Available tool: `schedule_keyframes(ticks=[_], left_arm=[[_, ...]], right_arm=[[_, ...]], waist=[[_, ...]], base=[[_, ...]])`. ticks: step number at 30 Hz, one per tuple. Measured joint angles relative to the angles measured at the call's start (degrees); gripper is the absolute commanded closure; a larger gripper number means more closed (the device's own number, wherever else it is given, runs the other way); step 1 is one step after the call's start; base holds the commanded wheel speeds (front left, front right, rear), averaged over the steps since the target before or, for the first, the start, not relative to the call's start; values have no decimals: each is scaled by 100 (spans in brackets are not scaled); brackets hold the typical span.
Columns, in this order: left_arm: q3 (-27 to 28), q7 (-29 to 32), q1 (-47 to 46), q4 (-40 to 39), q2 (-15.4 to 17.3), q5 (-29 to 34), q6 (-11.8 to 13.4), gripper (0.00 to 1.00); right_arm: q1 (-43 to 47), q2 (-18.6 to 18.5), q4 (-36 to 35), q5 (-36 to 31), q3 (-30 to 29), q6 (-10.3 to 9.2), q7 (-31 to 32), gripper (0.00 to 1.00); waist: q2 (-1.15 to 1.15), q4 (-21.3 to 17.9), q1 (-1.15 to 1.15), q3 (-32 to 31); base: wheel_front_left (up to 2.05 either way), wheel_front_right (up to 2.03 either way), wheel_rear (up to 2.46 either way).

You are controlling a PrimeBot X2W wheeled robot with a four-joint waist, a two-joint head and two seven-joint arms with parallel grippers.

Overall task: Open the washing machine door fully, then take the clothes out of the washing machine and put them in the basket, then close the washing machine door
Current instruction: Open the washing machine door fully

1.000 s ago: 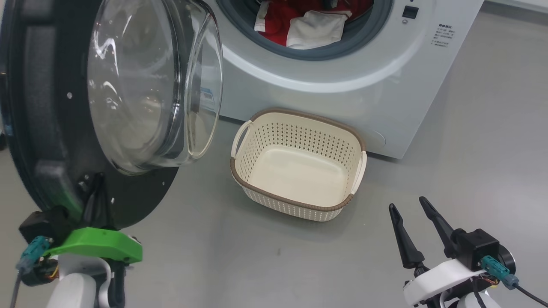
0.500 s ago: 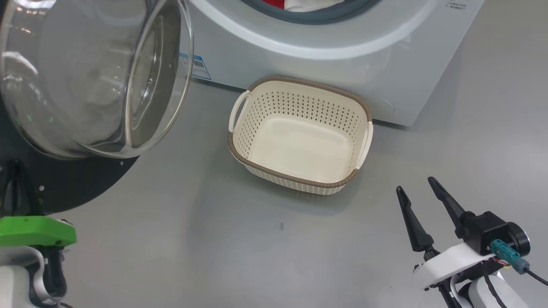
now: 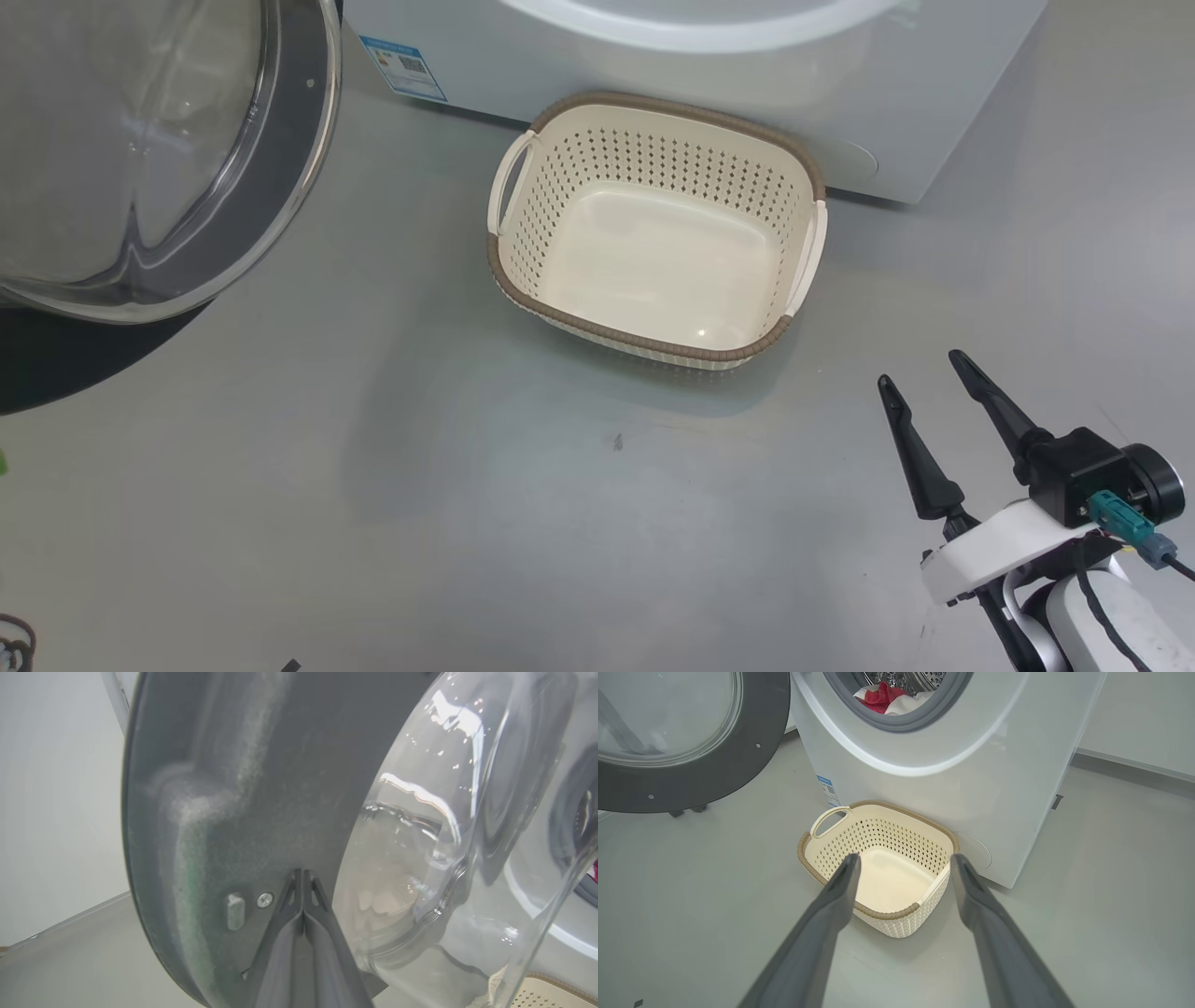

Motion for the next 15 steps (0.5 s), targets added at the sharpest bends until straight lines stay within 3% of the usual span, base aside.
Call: schedule_keyframes(ticks=[15], left_arm=[[-53, 5, -430, 526, 82, -8, -104, 100]], right_arm=[[-32, -141, -112, -12, -167, -10, 62, 0]], waist=[[0, 50, 0, 266]], base=[[0, 0, 0]])
